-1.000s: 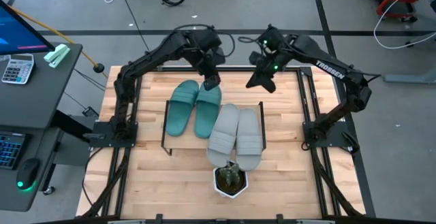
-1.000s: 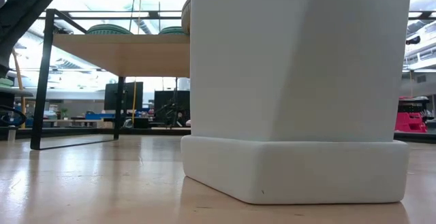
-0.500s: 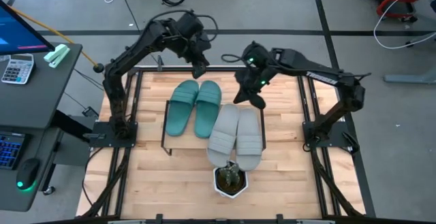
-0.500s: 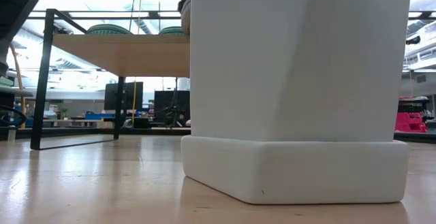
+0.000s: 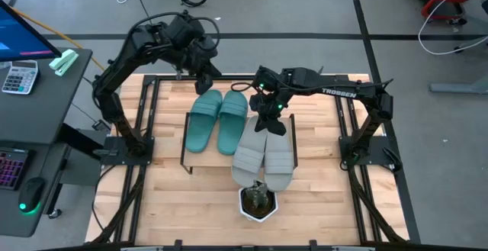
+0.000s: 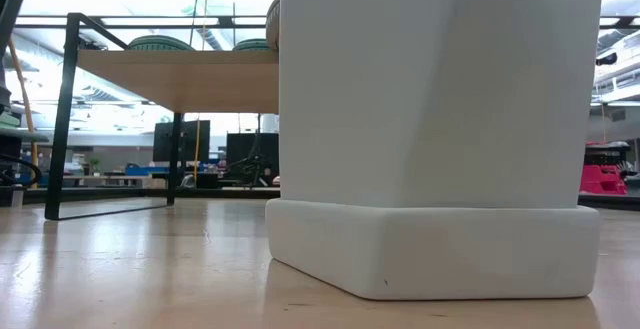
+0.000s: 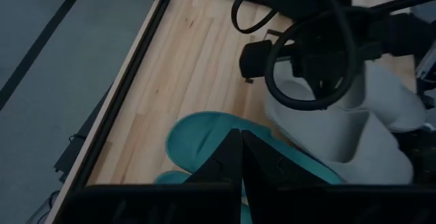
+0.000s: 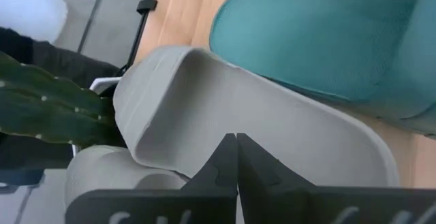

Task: Pick and place slides into the shelf
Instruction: Put the gray slipper on the shelf

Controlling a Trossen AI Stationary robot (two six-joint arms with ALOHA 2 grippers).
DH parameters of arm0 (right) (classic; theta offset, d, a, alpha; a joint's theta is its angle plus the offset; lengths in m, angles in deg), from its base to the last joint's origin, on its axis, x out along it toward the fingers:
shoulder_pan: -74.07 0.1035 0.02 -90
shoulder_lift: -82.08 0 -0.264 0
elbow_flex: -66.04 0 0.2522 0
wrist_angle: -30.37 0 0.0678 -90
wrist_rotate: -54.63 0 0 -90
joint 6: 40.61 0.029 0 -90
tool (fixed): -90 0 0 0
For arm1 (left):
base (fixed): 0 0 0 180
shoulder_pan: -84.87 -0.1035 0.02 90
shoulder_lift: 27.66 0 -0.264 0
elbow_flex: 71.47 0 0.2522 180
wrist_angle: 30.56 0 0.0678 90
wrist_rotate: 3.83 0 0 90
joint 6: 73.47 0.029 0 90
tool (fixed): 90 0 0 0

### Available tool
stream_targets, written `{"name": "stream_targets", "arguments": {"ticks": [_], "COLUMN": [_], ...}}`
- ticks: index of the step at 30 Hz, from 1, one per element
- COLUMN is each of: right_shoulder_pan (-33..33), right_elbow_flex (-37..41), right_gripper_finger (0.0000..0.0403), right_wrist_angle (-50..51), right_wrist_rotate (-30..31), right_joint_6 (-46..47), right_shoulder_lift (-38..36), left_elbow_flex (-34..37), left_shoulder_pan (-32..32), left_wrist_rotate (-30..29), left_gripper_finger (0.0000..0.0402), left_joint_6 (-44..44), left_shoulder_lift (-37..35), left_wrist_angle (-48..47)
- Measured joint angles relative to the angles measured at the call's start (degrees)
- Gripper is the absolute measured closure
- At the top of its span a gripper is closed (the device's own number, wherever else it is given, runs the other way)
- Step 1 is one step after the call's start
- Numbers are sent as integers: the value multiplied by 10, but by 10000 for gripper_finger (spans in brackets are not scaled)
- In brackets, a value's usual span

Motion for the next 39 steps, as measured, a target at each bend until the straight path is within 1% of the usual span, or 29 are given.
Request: {"name": "stream_targets", "arguments": {"ticks": [5,11,15,20,25,28,32,37,39], "right_shoulder_pan": [8,7,10,10,11,14,16,16,16], "right_elbow_flex": [0,0,0,0,0,0,0,0,0], "right_gripper_finger": [403,403,403,403,403,403,403,403,403], "right_wrist_angle": [-5,-4,-3,0,2,7,7,9,9], "right_wrist_rotate": [31,64,85,115,123,135,142,154,154], "right_joint_6": [12,32,32,32,45,45,42,40,38], "right_shoulder_lift": [5,11,11,12,17,18,18,18,18], "left_elbow_flex": [0,0,0,0,0,0,0,0,0], "left_shoulder_pan": [13,28,44,74,111,133,154,169,174], "left_wrist_rotate": [-1,-1,-1,-1,-1,-5,-26,-44,-53], "left_gripper_finger": [396,379,389,397,384,388,397,384,385], "left_joint_6": [-6,-6,-3,11,13,11,-1,-19,-22], "left_shoulder_lift": [-20,-29,-29,-30,-30,-30,-30,-30,-30], "left_wrist_angle": [-6,-27,-51,-56,-57,-57,-55,-52,-52]}}
